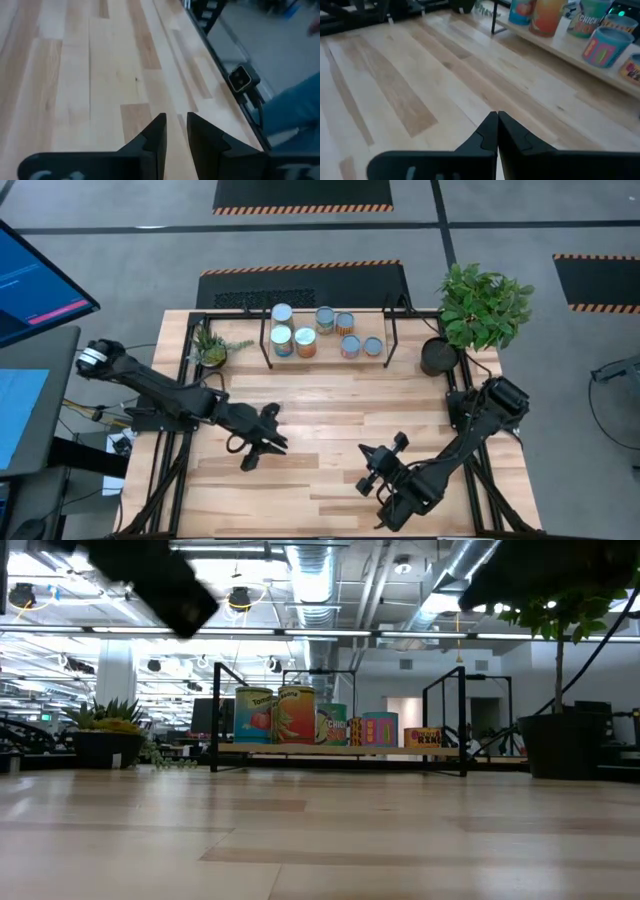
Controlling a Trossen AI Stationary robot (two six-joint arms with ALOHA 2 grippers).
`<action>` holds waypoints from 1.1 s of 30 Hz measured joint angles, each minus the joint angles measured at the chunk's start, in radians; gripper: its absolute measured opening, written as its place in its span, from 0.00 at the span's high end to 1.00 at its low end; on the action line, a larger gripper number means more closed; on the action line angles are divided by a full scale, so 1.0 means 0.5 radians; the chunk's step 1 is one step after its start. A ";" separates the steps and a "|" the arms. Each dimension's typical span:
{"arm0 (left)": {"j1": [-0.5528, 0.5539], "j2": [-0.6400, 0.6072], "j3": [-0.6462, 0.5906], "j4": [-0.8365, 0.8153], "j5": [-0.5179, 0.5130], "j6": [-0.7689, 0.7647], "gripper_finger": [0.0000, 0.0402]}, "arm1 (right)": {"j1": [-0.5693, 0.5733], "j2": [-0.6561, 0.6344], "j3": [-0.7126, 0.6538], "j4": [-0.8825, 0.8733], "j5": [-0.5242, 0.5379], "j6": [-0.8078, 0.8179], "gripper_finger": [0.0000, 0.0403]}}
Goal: Pick and place cans onto a shelf
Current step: Return to Home Position
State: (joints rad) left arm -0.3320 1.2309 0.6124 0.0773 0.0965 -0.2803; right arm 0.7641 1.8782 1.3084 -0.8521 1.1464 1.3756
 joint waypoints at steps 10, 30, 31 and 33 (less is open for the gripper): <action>0.272 -0.044 -0.846 1.376 0.234 -0.157 0.85 | -0.370 -0.001 -0.017 0.255 -0.357 -0.865 0.93; 0.680 -0.800 -1.118 0.976 0.326 -0.277 0.85 | -0.955 -1.133 -1.128 1.366 -1.035 -1.960 0.93; 0.681 -0.898 -1.148 0.945 0.318 -0.264 0.85 | -0.944 -1.211 -1.194 1.429 -1.007 -1.953 0.93; 0.681 -1.058 -1.180 0.906 0.295 -0.246 0.85 | -0.906 -1.351 -1.341 1.554 -0.946 -1.947 0.93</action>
State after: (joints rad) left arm 0.0086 0.7019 0.0225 0.5303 0.2438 -0.4032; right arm 0.3108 1.2028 0.6380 -0.0749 0.6736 0.4023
